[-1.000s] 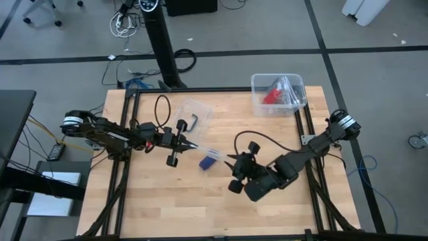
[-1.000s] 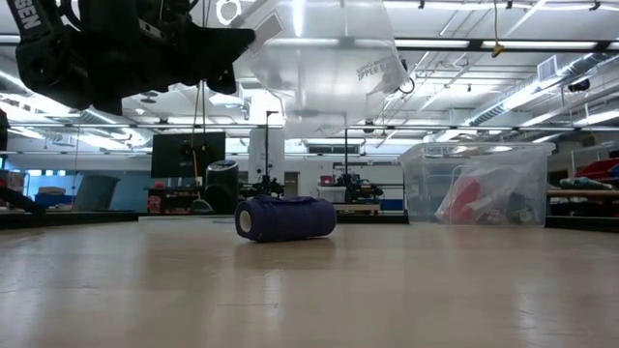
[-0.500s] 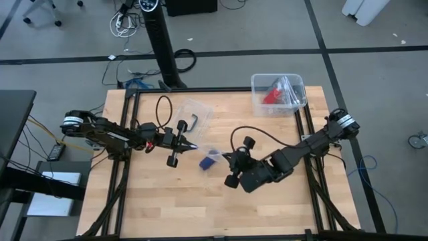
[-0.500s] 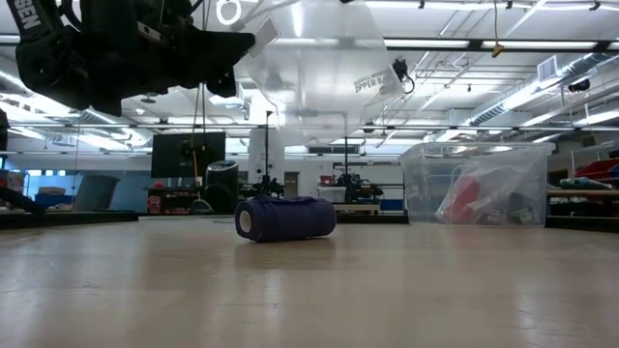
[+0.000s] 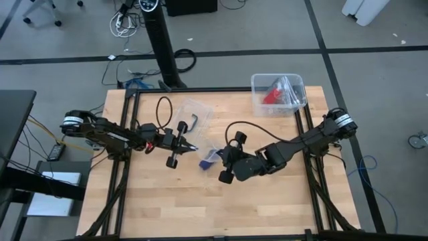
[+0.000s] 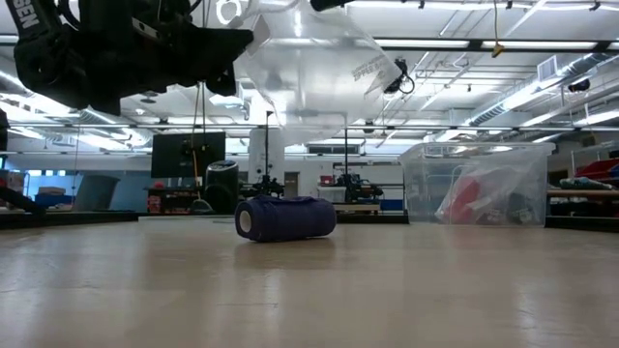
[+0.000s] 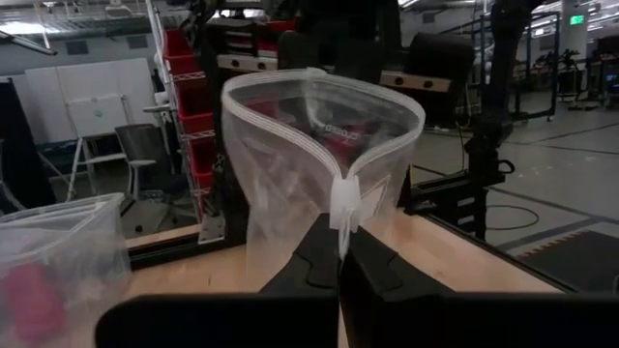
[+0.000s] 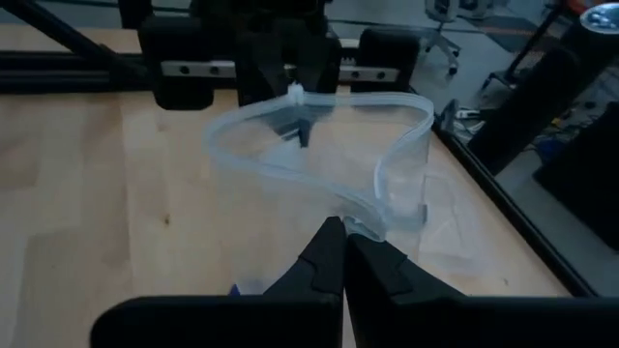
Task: Roll bandage
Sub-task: Open the transparent zip bag
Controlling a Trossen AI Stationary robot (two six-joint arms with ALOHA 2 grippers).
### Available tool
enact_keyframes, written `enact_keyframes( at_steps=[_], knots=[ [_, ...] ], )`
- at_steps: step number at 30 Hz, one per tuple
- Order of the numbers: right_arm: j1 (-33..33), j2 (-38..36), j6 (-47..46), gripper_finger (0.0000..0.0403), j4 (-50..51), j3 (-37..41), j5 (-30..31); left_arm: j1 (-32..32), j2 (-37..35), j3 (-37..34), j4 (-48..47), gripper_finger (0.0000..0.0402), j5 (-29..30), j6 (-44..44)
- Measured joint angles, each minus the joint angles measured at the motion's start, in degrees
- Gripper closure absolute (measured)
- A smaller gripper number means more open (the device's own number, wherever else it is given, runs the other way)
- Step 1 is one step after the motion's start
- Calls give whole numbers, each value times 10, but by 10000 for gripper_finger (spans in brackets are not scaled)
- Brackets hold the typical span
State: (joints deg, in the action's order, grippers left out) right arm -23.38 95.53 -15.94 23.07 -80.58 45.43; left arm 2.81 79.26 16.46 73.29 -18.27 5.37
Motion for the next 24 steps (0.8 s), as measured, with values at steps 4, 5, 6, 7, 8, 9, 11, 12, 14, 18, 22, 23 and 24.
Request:
enact_keyframes(
  at_steps=[4, 5, 6, 7, 8, 9, 11, 12, 14, 18, 22, 23, 24],
  knots=[
    [16, 0, 20, 402, -41, 13, -31, -5, 0, 11, -4, 401, 0, 2],
    [20, 0, 29, 402, -59, 22, -38, -6, 0, 17, -12, 401, 0, 3],
    [24, 0, 37, 402, -74, 31, -46, -6, 0, 22, -19, 401, 0, 4],
    [28, 0, 44, 402, -87, 38, -55, -6, 0, 27, -27, 401, 0, 4],
    [33, 0, 48, 403, -97, 42, -65, -6, 0, 34, -36, 401, 0, 5],
    [37, 0, 51, 403, -104, 46, -70, -6, 0, 39, -48, 401, 0, 6],
    [42, 0, 51, 403, -111, 55, -73, -6, 0, 44, -67, 401, 0, 11],
    [43, 0, 52, 403, -109, 58, -73, -6, 0, 44, -70, 401, 0, 14],
    [45, 0, 58, 403, -109, 59, -74, -6, 0, 45, -69, 401, 8, 17],
    [46, 0, 66, 403, -110, 59, -77, -6, 0, 46, -64, 401, 15, 18],
    [54, 0, 67, 403, -113, 59, -81, -6, 0, 46, -64, 401, 18, 16],
    [57, 0, 67, 403, -113, 59, -91, -6, 0, 46, -64, 401, 19, 16],
    [61, 0, 67, 403, -114, 59, -102, -6, 0, 46, -64, 401, 19, 16]
  ],
)
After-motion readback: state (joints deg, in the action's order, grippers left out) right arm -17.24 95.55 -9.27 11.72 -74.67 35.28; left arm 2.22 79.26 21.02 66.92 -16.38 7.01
